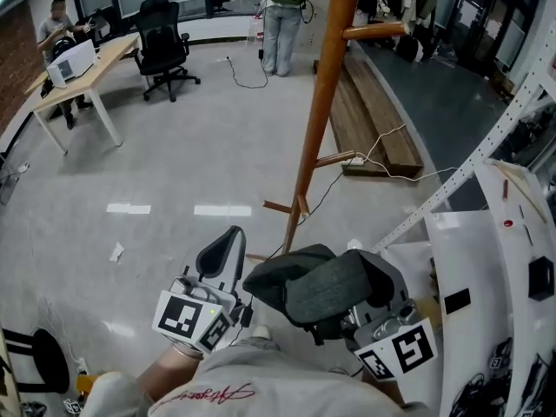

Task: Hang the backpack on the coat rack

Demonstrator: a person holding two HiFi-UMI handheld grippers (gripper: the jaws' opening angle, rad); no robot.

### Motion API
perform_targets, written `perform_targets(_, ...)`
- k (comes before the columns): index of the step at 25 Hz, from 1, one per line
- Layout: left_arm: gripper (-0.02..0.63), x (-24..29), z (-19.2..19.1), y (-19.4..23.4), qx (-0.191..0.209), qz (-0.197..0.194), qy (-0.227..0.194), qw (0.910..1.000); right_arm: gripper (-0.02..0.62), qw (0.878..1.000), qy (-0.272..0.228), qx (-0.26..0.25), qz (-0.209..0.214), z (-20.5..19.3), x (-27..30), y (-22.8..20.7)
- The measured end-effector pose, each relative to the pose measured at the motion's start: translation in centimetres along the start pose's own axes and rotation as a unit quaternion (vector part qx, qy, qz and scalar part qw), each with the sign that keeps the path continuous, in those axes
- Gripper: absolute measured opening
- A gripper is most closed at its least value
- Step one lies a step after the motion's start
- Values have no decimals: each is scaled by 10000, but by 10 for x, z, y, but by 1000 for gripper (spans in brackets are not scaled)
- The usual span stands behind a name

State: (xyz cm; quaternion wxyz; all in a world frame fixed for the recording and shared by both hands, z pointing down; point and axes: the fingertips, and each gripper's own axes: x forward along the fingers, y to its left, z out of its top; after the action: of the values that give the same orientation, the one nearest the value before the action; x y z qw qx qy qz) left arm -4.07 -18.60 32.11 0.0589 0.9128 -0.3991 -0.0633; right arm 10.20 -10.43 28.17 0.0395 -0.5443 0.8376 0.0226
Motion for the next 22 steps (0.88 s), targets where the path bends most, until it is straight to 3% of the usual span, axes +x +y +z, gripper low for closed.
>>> perform_targets(12,21,38,4,11,-67,-135,-42,9999,35,9995,224,10,-200,-9,36,-30)
perform_targets(22,21,40,7,19,-24,151,-110,9998,35,9993,378,-54,2,-12,53,-37)
